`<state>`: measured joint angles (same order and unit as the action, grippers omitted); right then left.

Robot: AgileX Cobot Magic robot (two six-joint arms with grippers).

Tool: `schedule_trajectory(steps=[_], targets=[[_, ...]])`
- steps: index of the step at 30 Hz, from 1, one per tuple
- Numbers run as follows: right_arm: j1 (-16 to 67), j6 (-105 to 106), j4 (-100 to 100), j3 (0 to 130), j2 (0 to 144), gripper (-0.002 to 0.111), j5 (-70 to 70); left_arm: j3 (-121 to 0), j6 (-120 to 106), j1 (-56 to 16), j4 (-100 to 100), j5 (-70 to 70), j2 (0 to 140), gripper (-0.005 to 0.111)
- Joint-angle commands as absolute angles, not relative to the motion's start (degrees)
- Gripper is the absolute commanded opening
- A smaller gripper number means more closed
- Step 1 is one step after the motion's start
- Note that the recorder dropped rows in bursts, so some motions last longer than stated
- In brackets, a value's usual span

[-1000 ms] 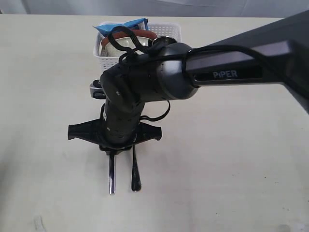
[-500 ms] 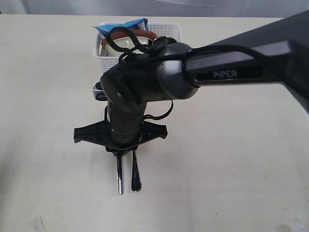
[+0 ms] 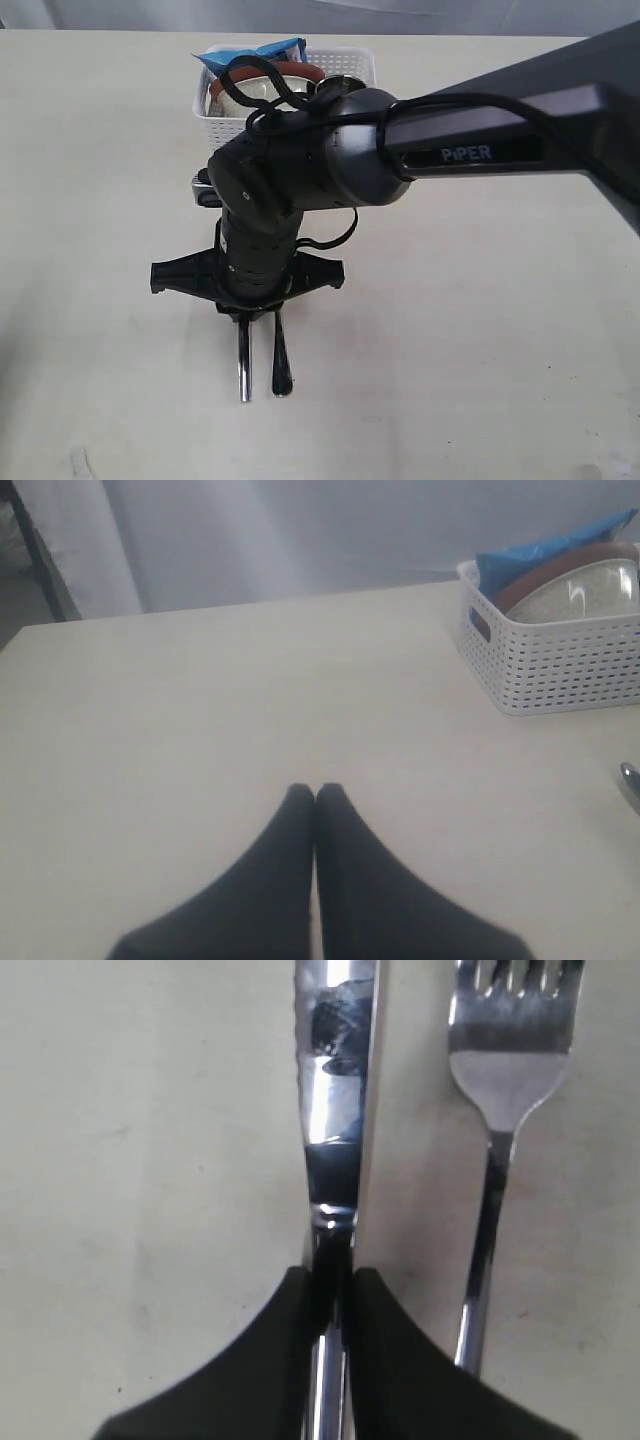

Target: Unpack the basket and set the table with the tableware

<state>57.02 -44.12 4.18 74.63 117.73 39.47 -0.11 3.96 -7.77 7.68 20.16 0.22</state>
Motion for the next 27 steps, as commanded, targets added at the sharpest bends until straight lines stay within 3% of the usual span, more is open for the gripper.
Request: schedule_trajectory(steps=[1,6,14,27], targets=[[56.7,-44.2,4.3,74.5,117.1,0.016,39.3,0.0,3.9,-8.0,7.7,19.6,0.0,0.0],[56.7,-43.7,4.7,74.5,117.1,0.038,39.5,0.0,3.9,-8.0,7.7,19.6,0.0,0.0],[56.3,-43.2,3.1,74.6,115.0,0.038,39.3,0.0,3.9,-8.0,7.7,19.6,0.0,0.0],[47.9,-36.5,2.6,73.9,111.0,0.038,48.3,0.0,3.9,-8.0,7.7,19.6,0.0,0.0]])
